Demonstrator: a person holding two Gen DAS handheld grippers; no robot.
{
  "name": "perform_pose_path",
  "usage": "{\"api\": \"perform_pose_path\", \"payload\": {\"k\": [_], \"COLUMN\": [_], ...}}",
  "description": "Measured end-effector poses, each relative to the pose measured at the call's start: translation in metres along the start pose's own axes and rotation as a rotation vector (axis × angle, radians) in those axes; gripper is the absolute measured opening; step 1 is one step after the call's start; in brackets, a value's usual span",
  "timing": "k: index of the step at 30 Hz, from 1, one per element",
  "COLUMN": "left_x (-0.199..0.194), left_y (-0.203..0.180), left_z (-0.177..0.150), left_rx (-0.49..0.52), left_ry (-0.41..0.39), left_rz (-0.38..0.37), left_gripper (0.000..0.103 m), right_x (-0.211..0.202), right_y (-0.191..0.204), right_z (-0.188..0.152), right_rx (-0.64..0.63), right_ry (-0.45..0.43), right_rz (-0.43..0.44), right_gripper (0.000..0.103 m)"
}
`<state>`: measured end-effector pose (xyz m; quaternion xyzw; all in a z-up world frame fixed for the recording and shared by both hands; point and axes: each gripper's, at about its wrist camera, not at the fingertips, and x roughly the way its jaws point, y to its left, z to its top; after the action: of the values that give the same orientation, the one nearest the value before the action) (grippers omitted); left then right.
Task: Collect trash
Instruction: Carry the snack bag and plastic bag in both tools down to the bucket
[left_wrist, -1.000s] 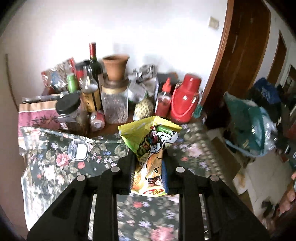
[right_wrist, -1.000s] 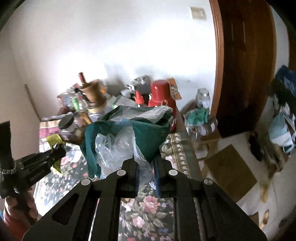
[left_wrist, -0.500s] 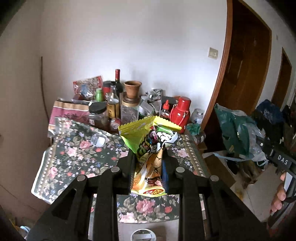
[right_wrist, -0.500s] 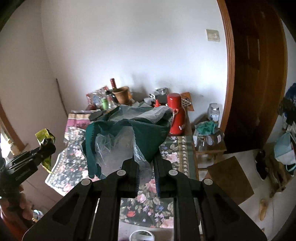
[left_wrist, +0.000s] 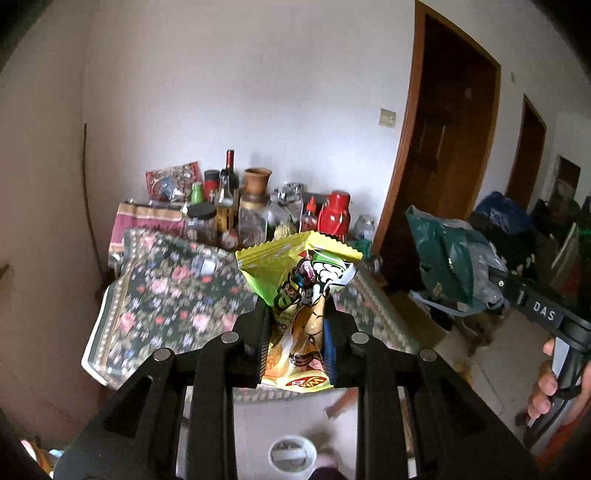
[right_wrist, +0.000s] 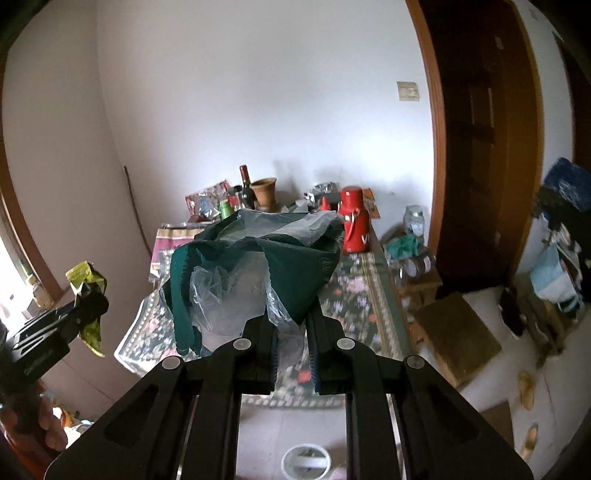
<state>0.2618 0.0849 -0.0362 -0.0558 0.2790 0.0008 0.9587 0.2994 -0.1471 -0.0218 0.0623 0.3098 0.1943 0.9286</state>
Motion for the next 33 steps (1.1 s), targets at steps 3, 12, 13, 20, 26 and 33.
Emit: {"api": "perform_pose_path", "payload": {"k": [3,12,13,20,26,33], "left_x": [-0.027,-0.062,-0.062,-0.042,-0.001,0.069], "left_y": [0.014,0.042,0.042,0.035,0.026,0.023], "left_z": [-0.026,-0.078,-0.082,-0.111,-0.145,-0.213], "left_rx": [0.007,-0.027,-0.028,-0.050,-0.038,-0.086], "left_ry": [0.030,0.116,0.123,0.210,0.327,0.494], "left_rz": [0.006,-0.006,-0.006,-0.009,0.050,0.069], "left_gripper": [0.023,0.023,0.023,0.023,0.023,0.023], "right_x": [-0.016,-0.056,-0.058,-0.048,-0.017,0.057], "right_y": [0.016,0.034,0.033,0.017,0.005,-0.017], "right_z": [-0.024,-0.078,-0.081,-0.108,-0.140,-0.199], "right_rx": [0.025,0.046,0.047,0.050,0.032,-0.024], "right_ry": [0.031,0.114,0.123,0.224,0.331,0.511], "right_rz": [-0.004,-0.058,-0.067,-0.105,-0.086,-0.032], "right_gripper": [0.012,0.012,0.012,0.012,0.012,0.012]}}
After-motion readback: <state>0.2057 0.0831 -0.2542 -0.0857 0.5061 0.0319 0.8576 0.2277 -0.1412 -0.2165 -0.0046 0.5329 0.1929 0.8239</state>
